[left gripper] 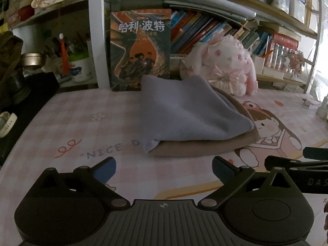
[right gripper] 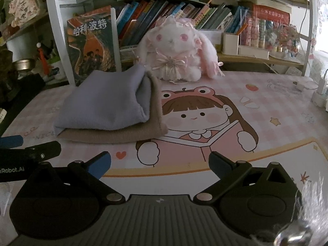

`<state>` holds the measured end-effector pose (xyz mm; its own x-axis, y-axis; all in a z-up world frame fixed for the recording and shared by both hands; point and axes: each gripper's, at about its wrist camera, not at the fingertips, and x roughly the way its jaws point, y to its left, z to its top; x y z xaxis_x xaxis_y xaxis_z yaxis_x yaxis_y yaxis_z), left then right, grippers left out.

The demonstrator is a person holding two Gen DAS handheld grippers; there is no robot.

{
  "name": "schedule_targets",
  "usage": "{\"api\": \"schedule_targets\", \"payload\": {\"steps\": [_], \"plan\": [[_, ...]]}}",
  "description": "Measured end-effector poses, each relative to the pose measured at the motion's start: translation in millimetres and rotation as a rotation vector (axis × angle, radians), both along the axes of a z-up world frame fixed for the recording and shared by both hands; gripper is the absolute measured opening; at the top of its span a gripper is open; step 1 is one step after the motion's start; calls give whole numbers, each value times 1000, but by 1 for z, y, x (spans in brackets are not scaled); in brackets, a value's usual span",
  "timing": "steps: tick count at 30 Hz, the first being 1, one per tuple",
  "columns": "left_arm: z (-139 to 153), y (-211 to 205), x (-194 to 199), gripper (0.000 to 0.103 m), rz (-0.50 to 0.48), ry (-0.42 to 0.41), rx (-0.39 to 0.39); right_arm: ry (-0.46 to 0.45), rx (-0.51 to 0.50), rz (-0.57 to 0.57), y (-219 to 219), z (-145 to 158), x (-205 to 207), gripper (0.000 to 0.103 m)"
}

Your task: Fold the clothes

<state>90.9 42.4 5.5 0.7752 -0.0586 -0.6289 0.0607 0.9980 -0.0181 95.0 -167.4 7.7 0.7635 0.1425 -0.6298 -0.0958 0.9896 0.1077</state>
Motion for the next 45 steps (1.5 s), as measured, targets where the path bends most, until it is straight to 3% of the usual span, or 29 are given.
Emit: {"api": "schedule_targets", "payload": {"steps": [32,45], "plan": [[-4,0,1,102,-8,20,-7,13,-8,9,6,-2,4,103],[-5,3,1,103,-17,28,-46,16,0,13,6,-2,4,103]]}}
